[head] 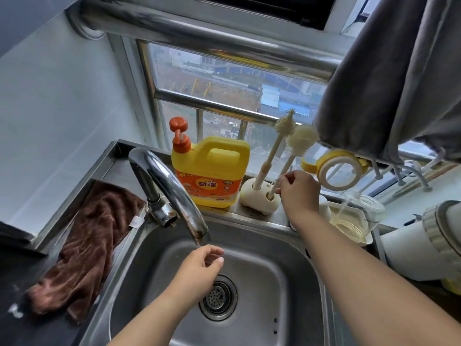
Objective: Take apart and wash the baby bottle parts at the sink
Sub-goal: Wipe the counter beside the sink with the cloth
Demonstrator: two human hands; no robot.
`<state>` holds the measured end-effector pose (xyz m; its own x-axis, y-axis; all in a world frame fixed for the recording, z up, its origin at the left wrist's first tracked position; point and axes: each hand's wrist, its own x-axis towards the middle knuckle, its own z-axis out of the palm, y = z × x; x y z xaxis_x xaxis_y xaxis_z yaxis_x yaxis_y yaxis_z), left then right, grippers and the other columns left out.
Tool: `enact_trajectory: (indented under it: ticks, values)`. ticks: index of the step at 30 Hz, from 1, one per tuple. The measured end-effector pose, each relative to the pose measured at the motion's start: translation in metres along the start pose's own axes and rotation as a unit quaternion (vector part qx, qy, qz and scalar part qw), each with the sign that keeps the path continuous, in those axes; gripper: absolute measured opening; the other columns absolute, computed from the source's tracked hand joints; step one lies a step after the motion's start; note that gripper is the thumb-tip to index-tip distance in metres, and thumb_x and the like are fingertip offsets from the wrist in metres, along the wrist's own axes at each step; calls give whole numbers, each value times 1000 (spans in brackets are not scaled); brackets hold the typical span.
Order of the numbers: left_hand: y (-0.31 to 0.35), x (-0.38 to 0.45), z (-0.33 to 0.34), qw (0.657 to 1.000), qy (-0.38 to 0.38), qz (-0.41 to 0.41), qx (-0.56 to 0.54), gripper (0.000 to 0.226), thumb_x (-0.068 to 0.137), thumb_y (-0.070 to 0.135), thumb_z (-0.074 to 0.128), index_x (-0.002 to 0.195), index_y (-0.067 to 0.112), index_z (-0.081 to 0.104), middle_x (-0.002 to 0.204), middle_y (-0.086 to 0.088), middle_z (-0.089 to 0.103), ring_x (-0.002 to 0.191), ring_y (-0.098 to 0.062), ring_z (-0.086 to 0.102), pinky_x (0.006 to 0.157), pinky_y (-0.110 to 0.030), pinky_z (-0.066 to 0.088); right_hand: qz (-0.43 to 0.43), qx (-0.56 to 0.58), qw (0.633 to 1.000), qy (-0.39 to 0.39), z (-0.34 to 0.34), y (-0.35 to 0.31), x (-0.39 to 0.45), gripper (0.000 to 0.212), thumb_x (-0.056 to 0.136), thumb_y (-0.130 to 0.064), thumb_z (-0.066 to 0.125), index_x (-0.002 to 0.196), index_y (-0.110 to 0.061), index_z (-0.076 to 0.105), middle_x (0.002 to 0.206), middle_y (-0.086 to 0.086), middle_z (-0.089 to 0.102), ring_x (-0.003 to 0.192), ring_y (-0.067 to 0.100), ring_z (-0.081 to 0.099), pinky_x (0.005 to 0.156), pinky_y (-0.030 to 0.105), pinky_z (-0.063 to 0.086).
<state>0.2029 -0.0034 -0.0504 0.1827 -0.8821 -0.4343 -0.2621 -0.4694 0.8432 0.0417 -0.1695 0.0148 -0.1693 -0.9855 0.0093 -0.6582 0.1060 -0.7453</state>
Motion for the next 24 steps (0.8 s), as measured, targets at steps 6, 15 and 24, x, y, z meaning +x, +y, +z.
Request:
enact_trajectory:
  ticks: [6,15,24]
  values:
    - [-3,-5,-11,1000,-3,7,21,11,90,19,60,93,30,61,92,7,66,88,-8,63,82,-22,50,70,-15,995,-65,4,8,-8,20,87,-30,65,74,-15,65,70,2,69,70,20,68,79,41,55]
    - [-42,-37,-99,870,350,103,331,36,58,2,80,89,9,65,92,-12,61,84,-37,57,72,-47,49,-32,-259,880,-397,18,11,-134,22,87,-38,65,102,-23,68,93,-8,64,87,7,59,79,18,45]
    - [-96,-35,-169,860,194,-111,459,30,96,27,47,121,13,53,124,-10,53,118,-29,46,98,-39,36,-69,-101,875,-469,59,-18,-219,7,91,-20,58,85,-24,61,77,2,69,63,9,66,58,18,50]
